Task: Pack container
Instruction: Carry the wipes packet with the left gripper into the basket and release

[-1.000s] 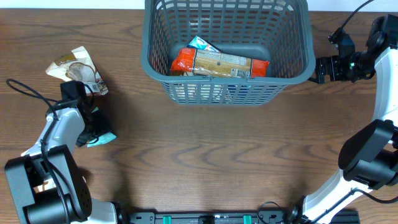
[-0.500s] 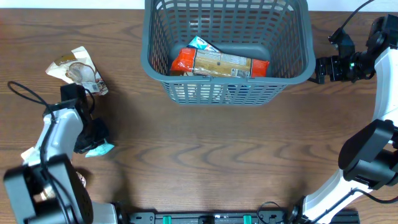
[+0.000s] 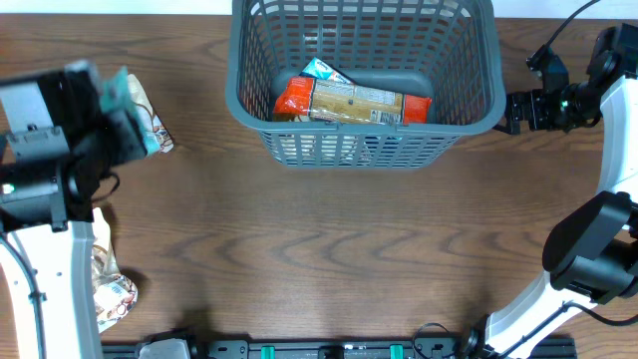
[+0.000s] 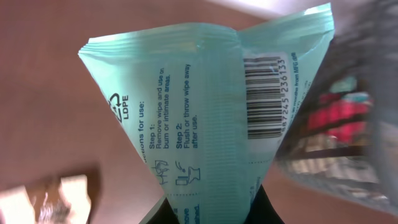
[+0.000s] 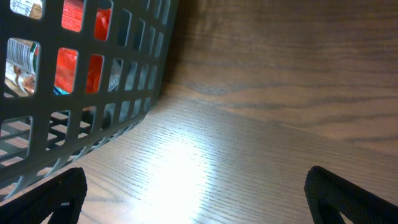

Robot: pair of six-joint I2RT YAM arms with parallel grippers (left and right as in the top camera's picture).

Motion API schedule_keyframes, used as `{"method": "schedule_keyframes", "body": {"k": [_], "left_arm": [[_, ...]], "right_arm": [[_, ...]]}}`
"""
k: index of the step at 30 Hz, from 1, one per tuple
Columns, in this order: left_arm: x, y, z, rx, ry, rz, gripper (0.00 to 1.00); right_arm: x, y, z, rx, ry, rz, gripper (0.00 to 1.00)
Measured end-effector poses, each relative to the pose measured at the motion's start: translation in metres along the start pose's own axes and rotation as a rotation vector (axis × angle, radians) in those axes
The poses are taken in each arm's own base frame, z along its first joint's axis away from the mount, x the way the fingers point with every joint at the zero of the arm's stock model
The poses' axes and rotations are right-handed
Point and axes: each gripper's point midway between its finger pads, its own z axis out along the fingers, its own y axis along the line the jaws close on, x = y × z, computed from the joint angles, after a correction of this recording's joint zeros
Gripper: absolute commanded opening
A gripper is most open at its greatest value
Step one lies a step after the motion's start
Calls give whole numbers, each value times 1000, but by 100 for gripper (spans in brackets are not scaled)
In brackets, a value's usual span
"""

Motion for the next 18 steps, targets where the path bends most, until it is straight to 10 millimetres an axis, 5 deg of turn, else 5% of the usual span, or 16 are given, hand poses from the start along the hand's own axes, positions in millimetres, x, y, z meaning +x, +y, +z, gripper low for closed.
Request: {"method": "schedule_keyframes", "body": {"k": [4, 10, 15, 18], "left_arm": [[-40, -61, -26, 126, -101, 172, 6], [-77, -153, -35, 292, -188, 409, 6], [-77, -238, -25, 420, -240, 652, 6], [-53, -284, -10, 487, -240, 849, 6]], "right_arm": [[0, 0, 0, 0, 0, 0, 99], [2, 1, 0, -3, 7, 3, 99], [3, 1, 0, -6, 12, 6, 99], [4, 2, 0, -9, 17, 9, 99]]}}
